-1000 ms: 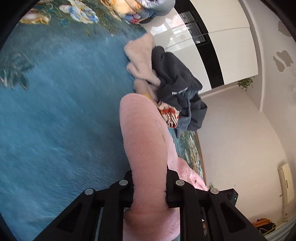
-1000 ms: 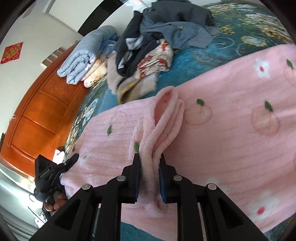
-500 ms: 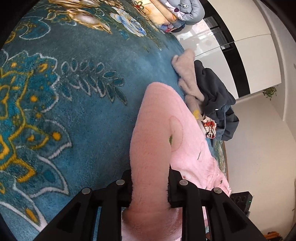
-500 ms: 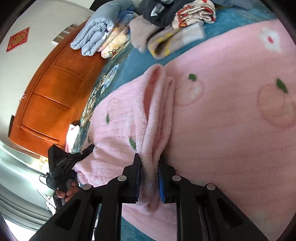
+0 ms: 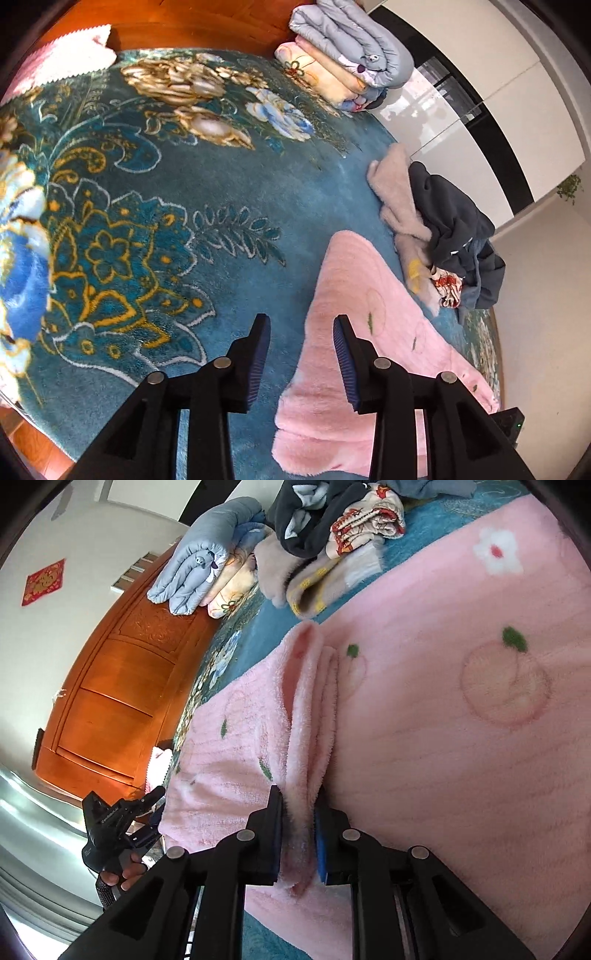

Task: Fold clothes
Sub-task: 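Release the folded pink garment with both grippers and lift away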

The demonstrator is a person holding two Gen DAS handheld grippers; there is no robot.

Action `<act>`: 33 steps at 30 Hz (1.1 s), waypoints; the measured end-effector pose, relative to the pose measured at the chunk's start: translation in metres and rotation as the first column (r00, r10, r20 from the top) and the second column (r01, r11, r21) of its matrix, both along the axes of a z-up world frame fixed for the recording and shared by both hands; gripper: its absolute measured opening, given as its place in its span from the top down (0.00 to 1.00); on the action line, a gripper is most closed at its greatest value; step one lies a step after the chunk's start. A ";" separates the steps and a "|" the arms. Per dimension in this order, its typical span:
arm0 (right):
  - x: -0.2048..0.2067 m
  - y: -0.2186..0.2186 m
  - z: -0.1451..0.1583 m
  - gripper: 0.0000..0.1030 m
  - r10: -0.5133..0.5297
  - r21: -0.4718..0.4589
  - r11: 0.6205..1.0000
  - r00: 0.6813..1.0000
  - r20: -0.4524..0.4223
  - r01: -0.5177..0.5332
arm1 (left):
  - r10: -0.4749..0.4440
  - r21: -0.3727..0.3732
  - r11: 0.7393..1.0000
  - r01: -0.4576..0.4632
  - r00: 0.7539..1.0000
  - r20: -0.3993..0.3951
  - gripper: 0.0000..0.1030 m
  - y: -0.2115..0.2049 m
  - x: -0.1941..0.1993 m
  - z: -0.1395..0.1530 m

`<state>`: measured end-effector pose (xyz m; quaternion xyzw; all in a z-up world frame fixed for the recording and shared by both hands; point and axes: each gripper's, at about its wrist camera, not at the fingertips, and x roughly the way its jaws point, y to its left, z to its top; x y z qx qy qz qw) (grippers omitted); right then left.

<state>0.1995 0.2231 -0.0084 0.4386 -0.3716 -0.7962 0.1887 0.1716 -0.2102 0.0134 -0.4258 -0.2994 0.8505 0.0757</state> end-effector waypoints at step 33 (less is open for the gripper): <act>0.176 0.274 0.004 0.39 -0.665 0.030 0.746 0.746 -0.023 0.666 | -0.349 -0.201 0.925 0.323 0.930 -0.115 0.42 0.231 0.014 0.016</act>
